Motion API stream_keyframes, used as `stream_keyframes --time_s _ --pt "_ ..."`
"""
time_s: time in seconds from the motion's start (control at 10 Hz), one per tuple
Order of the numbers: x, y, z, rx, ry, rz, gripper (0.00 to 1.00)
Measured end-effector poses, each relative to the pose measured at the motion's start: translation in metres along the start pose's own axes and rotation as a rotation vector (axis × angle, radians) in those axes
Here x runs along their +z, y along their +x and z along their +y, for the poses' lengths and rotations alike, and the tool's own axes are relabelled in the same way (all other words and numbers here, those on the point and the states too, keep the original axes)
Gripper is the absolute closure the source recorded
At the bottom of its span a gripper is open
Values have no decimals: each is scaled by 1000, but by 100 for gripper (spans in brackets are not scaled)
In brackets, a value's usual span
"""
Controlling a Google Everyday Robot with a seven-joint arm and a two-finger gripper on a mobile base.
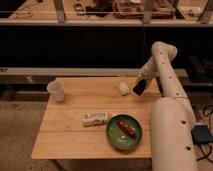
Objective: Place the eraser on the white sponge
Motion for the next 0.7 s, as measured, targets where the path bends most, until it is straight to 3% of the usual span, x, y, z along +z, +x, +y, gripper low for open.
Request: stream_keyframes --time_s 0.4,0.7 --pt "4 -2 -11 -16 6 -7 100" --pt "23 2 -72 -56 85 13 100"
